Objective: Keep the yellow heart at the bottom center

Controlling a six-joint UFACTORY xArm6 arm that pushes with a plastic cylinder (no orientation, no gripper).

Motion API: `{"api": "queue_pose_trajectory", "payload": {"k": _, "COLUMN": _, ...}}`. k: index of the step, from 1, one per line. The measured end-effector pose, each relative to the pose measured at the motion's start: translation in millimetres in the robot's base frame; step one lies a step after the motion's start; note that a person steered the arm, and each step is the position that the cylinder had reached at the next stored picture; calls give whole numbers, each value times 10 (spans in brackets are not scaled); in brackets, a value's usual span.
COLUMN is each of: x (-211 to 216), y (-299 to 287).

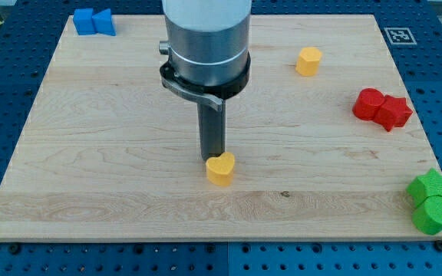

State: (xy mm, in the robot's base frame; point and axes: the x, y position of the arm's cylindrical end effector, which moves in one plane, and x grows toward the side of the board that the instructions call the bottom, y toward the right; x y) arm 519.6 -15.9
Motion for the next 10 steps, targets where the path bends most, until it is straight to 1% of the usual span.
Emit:
{"api": "queue_pose_trajectory", "payload": {"k": 3, "x": 145, "y": 278}}
{"api": "queue_pose_trajectory", "payload": {"k": 5, "x": 335, "y": 284}}
{"api": "queue_pose_trajectory", "payload": {"k": 8, "x": 414, "y": 334}}
{"api": "queue_pose_trajectory", "payload": {"k": 9, "x": 324, "y": 334}}
{"api": "queue_pose_trajectory", "payload": {"k": 10, "x": -119, "y": 366}}
